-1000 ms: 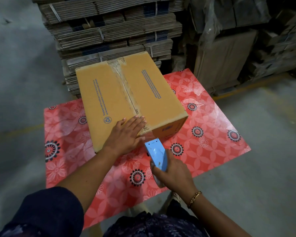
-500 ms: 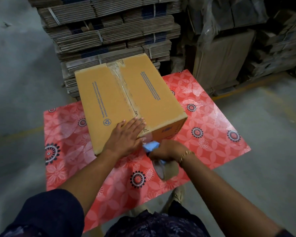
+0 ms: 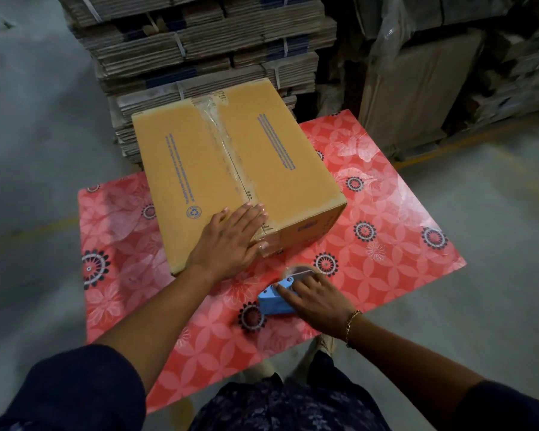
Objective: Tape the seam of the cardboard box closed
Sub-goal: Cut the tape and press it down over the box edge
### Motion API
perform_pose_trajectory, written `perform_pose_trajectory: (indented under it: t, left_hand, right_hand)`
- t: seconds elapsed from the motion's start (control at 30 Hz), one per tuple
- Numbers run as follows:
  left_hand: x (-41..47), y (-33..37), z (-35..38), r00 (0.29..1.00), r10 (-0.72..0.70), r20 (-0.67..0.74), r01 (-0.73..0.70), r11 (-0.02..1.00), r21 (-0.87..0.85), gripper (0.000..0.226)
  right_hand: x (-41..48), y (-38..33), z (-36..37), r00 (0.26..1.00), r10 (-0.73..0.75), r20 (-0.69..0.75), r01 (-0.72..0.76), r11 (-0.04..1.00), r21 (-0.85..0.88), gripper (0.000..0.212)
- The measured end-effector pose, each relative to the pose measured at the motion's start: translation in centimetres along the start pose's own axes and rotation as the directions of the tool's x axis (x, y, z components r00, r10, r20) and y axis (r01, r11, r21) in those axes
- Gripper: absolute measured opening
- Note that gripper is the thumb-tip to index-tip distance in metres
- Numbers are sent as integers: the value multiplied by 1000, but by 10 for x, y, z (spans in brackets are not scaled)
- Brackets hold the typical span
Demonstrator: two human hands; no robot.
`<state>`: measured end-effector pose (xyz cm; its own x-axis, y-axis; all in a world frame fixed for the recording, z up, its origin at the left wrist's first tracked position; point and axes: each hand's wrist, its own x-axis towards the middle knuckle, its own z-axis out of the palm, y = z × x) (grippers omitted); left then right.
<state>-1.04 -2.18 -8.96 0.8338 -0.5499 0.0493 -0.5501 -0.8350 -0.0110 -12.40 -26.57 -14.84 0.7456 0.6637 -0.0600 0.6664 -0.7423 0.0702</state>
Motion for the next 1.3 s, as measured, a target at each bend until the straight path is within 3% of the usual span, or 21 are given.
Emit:
perform_pose_trajectory:
  t: [0.17, 0.23, 0.3, 0.37, 0.4, 0.43, 0.47, 0.5, 0.53, 0.57, 0.67, 0.83, 1.0, 1.2, 1.3]
  left_hand:
    - [1, 1, -2, 1000, 1, 10, -1, 1000, 3, 62]
    - [0, 1, -4, 1000, 4, 18, -4, 1000, -3, 63]
    - [0, 1, -7, 1000, 8, 21, -8, 1000, -15, 65]
    - [-1, 2, -8, 1000, 7, 15, -6, 1000, -16, 66]
    - [-1, 3, -8, 1000, 6, 14, -5, 1000, -11, 65]
    - [-1, 2, -8, 1000, 7, 16, -7, 1000, -6, 64]
    - [-1, 2, -7, 1000, 8, 18, -8, 1000, -2, 63]
    - [-1, 2, -6, 1000, 5, 15, -5, 1000, 1, 62]
    - [-1, 1, -5, 1000, 3, 10, -3, 1000, 3, 62]
    - [-1, 1, -4, 1000, 3, 7, -3, 1000, 5, 62]
    - [0, 1, -3, 1000, 6, 5, -6, 1000, -2, 63]
    - [0, 1, -1, 1000, 15, -24, -16, 1000, -11, 62]
    - [-2, -1, 0, 994, 63, -89, -62, 998, 14, 61]
    - [-11, -6, 10, 920, 342, -193, -320, 938, 134, 43]
    - [-12, -8, 9, 899, 385, -209, -360, 921, 147, 38]
  right_hand:
    - [-11, -1, 12, 995, -90, 51, 93, 994, -57, 62]
    - [-19, -3, 11, 995, -66, 79, 67, 998, -20, 62]
    - [-22, -6, -3, 993, 96, 61, -102, 989, 108, 56]
    - [-14, -6, -26, 934, 358, -24, -332, 887, 322, 41]
    - [-4, -3, -39, 868, 495, -26, -419, 760, 497, 35]
    - [8, 1, -53, 784, 617, 67, -472, 523, 710, 33]
    - [23, 8, -62, 706, 663, 247, -463, 168, 870, 32]
    - [37, 16, -68, 656, 625, 423, -417, -166, 893, 32]
    - [50, 23, -70, 638, 565, 523, -374, -366, 852, 32]
    - [59, 27, -70, 642, 528, 556, -363, -430, 827, 29]
    - [68, 25, -71, 675, 535, 509, -310, -420, 853, 13]
    - [71, 19, -61, 650, 621, 438, -252, -367, 895, 12]
    - [75, 13, -57, 625, 690, 364, -270, -245, 931, 14]
    - [79, 11, -49, 592, 734, 332, -302, -181, 936, 17]
    - [81, 9, -46, 574, 752, 322, -308, -166, 937, 16]
